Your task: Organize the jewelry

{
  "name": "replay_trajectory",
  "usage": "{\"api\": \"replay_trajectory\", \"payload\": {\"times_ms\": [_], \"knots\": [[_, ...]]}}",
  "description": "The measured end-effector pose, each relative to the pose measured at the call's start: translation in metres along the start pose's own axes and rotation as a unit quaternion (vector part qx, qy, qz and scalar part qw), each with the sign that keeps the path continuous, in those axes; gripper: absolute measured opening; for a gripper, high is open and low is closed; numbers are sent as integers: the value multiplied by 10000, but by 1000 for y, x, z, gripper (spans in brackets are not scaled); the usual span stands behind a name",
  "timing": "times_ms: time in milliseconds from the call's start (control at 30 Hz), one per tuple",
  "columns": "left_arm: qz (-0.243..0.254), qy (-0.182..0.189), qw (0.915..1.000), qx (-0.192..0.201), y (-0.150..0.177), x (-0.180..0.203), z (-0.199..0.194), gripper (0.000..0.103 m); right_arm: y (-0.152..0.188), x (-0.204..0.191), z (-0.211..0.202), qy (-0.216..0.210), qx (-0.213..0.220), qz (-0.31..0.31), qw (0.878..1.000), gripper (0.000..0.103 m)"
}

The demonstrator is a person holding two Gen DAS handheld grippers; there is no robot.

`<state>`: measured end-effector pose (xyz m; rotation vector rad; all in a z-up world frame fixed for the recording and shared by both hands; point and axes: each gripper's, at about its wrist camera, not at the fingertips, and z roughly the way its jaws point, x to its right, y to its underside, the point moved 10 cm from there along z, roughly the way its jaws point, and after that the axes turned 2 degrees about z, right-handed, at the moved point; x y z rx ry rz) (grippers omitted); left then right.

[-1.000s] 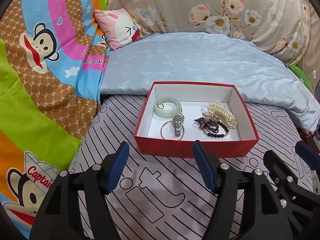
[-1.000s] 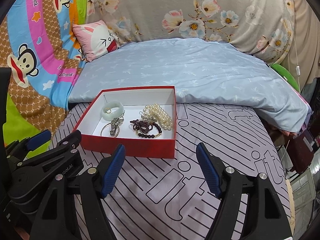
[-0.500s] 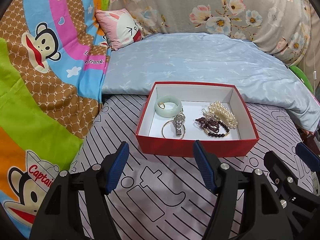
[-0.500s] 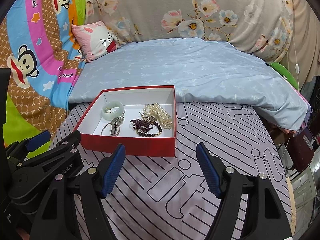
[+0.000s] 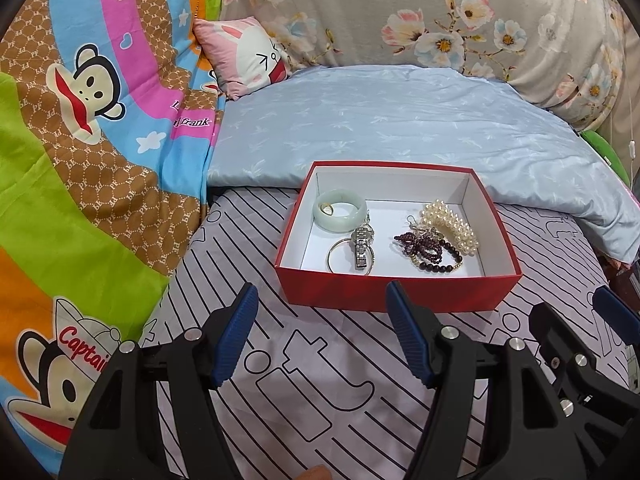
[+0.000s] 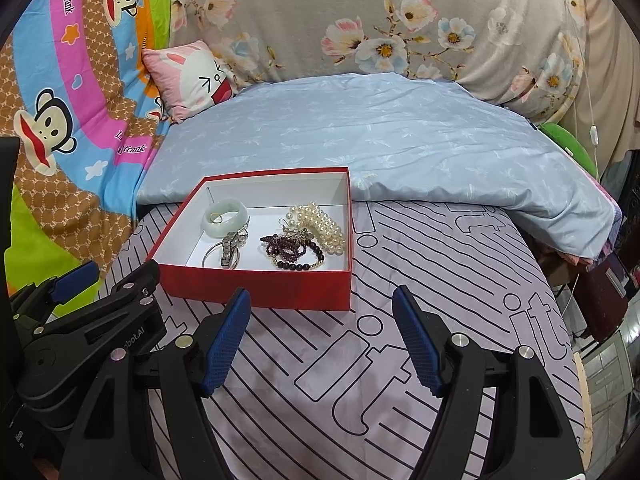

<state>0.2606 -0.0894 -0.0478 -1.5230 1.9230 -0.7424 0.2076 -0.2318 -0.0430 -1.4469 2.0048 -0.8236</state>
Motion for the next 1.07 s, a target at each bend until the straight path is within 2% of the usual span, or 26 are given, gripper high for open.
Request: {"api": "replay_trajectory", "payload": {"times_ms": [600, 700, 1067], "knots": [[-94, 69, 9999, -55, 0, -3, 8, 64, 6, 0, 1, -1, -26, 14, 10000, 72], [-172, -32, 9998, -45, 1, -7, 10, 65, 8, -1, 3, 34, -27, -12, 10000, 72], [-117, -39, 9998, -145, 4, -5, 15, 65, 7, 0, 6, 78, -51, -5, 10000, 72]]}}
